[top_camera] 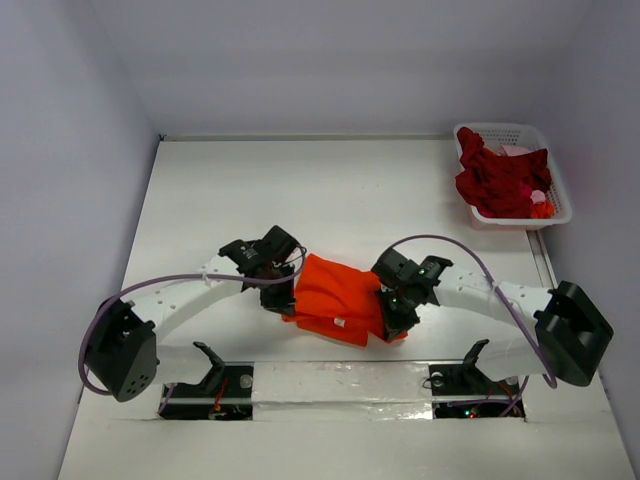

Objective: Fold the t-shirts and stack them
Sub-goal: Smooth out wrinkles on the folded tshirt

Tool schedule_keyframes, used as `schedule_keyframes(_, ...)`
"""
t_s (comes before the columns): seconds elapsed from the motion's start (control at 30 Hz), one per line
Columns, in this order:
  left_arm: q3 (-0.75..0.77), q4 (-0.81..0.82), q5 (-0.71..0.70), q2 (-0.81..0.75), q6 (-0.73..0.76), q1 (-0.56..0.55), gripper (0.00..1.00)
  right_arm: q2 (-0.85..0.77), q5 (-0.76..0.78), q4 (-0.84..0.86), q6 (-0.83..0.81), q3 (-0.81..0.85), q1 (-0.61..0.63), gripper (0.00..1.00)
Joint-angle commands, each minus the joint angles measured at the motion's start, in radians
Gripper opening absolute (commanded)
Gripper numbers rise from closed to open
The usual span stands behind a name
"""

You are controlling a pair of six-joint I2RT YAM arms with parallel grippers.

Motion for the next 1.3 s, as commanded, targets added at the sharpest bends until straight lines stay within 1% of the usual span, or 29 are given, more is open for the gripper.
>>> schedule_keyframes(0.0,-0.022,-0.038,0.002,-0.042,-0.01,-0.005,0.0,-0.007,0.025,-0.035,-0.02,-0.009,0.013,0.0)
schedule_keyframes(0.27,-0.074,-0.04,0.021,-0.06,-0.01,-0.005,0.0,-0.024,0.048,-0.061,-0.02,-0.026,0.033,0.0)
schedule_keyframes(0.47,-0.094,-0.032,0.019,-0.062,-0.019,-0.005,0.0,-0.035,0.057,-0.093,-0.009,-0.009,0.076,0.0)
schedule_keyframes(0.6,-0.097,-0.034,0.014,-0.056,-0.021,-0.005,0.0,-0.059,0.071,-0.104,0.022,-0.009,0.076,0.0)
schedule_keyframes(0.8,-0.097,-0.042,0.008,-0.065,-0.028,-0.005,0.0,-0.094,0.025,-0.067,0.085,-0.055,0.076,0.0)
schedule_keyframes(1.27,-0.109,-0.055,0.007,-0.086,-0.045,-0.005,0.0,-0.09,0.02,-0.077,0.069,-0.045,0.076,0.0)
